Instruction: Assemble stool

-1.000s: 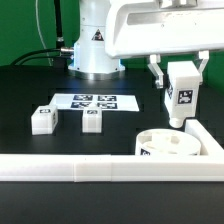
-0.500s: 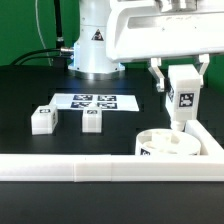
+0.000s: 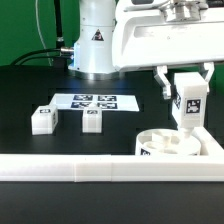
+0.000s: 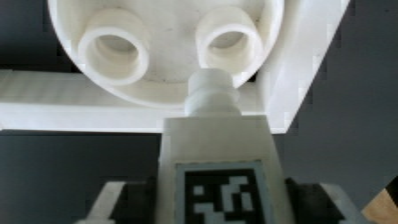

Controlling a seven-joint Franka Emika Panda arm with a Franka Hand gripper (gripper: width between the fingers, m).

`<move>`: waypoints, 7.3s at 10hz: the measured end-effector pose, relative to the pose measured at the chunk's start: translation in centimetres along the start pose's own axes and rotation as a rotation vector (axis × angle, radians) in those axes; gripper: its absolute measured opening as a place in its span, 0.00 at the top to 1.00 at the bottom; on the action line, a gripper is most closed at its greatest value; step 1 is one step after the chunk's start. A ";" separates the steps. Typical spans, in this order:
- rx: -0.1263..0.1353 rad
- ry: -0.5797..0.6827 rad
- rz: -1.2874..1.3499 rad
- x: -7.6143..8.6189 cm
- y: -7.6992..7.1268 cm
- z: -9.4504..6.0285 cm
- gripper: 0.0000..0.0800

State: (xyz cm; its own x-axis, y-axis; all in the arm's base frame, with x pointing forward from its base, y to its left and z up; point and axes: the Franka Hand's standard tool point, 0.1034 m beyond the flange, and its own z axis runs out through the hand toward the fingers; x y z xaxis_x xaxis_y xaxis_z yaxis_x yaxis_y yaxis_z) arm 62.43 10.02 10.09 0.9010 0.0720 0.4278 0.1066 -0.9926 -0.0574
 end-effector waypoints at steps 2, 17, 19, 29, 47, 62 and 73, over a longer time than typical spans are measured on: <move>0.009 -0.004 -0.018 -0.6 -1.4 0.6 0.58; 0.006 0.011 -0.053 -1.4 -1.1 2.1 0.58; 0.007 -0.002 -0.060 -1.2 -1.0 1.8 0.31; 0.012 -0.074 -0.067 1.4 -0.5 -0.9 0.19; -0.008 -0.483 0.103 -0.7 -1.4 1.5 0.19; -0.137 -0.438 0.859 -0.8 -1.7 1.9 0.57; -0.244 -0.452 1.505 -0.9 -2.0 2.0 0.34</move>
Offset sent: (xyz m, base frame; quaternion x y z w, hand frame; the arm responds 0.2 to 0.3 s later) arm 0.0064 -0.0033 -0.0074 -0.0041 0.0030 -0.0311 0.9995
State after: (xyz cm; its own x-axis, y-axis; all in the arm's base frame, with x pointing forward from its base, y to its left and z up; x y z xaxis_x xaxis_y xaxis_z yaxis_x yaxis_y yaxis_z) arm 62.21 12.12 8.04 0.1669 -0.9699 -0.1774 -0.9856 -0.1689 -0.0037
